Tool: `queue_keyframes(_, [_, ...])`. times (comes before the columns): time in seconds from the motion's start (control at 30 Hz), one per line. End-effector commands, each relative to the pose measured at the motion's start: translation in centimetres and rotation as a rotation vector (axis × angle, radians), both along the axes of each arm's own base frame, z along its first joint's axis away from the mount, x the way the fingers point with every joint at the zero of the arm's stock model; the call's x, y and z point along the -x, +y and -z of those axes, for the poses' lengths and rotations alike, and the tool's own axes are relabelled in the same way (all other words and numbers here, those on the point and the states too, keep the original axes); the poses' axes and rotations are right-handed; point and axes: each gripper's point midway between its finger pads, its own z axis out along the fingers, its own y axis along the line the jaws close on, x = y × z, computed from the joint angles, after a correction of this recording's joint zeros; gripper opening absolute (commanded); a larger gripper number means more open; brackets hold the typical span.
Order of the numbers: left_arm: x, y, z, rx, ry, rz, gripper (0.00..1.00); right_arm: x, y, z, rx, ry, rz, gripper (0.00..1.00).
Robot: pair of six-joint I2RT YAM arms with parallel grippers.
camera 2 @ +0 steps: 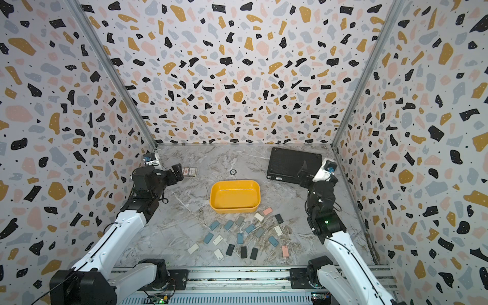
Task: Put the eraser in the storage box
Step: Pick up the eraser from the center of the board.
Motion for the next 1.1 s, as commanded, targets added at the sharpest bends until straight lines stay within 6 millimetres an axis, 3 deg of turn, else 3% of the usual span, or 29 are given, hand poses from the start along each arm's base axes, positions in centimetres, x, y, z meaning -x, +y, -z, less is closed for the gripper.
queue_keyframes(0.0, [3.4,-2.2,1.3,0.073,0.136,0.099,1.0,-0.2,3.3,4.5,-0.105,0.164,-0.195,0.99])
queue_keyframes(0.07, [4.4,-3.2,1.4,0.05,0.164,0.124,1.0,-0.1,3.7,6.6,-0.059,0.374,-0.197,1.0])
queue_keyframes(0.17, [5.9,-5.7,2.6,-0.028,0.268,0.2,1.0,0.8,1.7,8.5,0.006,0.592,-0.085,1.0])
queue_keyframes(0.3, [8.7,-9.6,5.3,-0.182,0.39,0.31,1.0,2.5,0.0,9.6,0.071,0.696,-0.012,0.99])
queue_keyframes(0.43, [11.6,-12.8,8.2,-0.294,0.463,0.394,0.99,3.6,0.5,12.2,0.069,0.772,-0.047,1.0])
queue_keyframes(0.57, [14.3,-13.2,11.2,-0.387,0.525,0.392,0.98,4.1,1.9,14.8,0.037,0.842,-0.113,1.0])
queue_keyframes(0.67, [15.0,-13.0,13.0,-0.401,0.56,0.39,0.98,4.5,2.3,15.9,0.033,0.86,-0.131,0.99])
queue_keyframes(1.07, [16.1,-15.7,17.3,-0.398,0.697,0.503,0.93,5.7,2.8,16.7,0.026,0.883,-0.166,0.98])
